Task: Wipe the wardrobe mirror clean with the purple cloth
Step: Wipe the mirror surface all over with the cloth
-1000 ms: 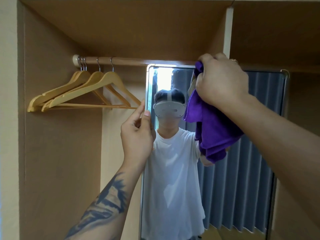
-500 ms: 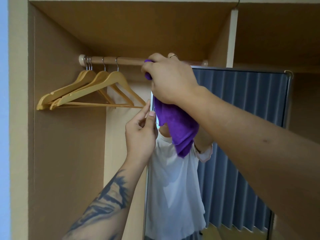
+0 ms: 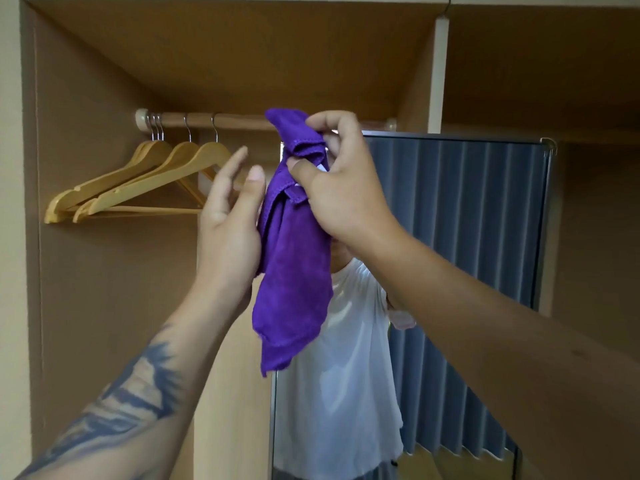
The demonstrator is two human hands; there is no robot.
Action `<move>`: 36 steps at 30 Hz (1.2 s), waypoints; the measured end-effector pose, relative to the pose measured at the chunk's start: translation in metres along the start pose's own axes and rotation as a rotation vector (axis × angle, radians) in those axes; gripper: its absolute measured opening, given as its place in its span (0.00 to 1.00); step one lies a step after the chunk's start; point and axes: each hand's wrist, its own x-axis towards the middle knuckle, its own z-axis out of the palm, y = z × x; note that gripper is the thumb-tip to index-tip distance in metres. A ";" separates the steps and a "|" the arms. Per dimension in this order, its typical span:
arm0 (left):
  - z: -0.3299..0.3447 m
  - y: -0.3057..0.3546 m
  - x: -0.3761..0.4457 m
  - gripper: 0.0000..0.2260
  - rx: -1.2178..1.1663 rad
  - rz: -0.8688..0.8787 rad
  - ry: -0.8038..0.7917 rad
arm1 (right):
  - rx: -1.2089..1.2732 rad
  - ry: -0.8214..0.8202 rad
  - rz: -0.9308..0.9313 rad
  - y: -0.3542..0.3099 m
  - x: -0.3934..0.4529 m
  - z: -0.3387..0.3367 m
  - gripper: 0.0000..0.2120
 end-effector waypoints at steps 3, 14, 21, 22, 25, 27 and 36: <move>0.013 0.012 0.003 0.17 -0.097 0.036 -0.095 | 0.033 -0.028 -0.017 0.003 -0.014 0.005 0.15; 0.009 0.005 0.013 0.12 0.033 0.031 -0.053 | -0.515 -0.417 -0.096 0.000 -0.025 -0.005 0.26; 0.009 0.002 0.077 0.12 0.491 0.438 0.049 | -1.146 -0.125 -0.282 -0.003 0.025 -0.038 0.31; 0.012 0.001 0.086 0.13 0.541 0.442 0.027 | -1.217 -0.127 -0.227 0.000 0.033 -0.039 0.32; 0.024 -0.003 0.101 0.13 0.504 0.345 -0.127 | -1.322 -0.173 -0.144 0.012 0.039 -0.034 0.35; 0.029 -0.003 0.105 0.13 0.469 0.330 -0.186 | -1.349 -0.158 -0.160 0.018 0.037 -0.032 0.35; 0.030 0.004 0.109 0.09 0.508 0.243 -0.367 | -1.361 -0.104 -0.218 0.021 0.035 -0.030 0.35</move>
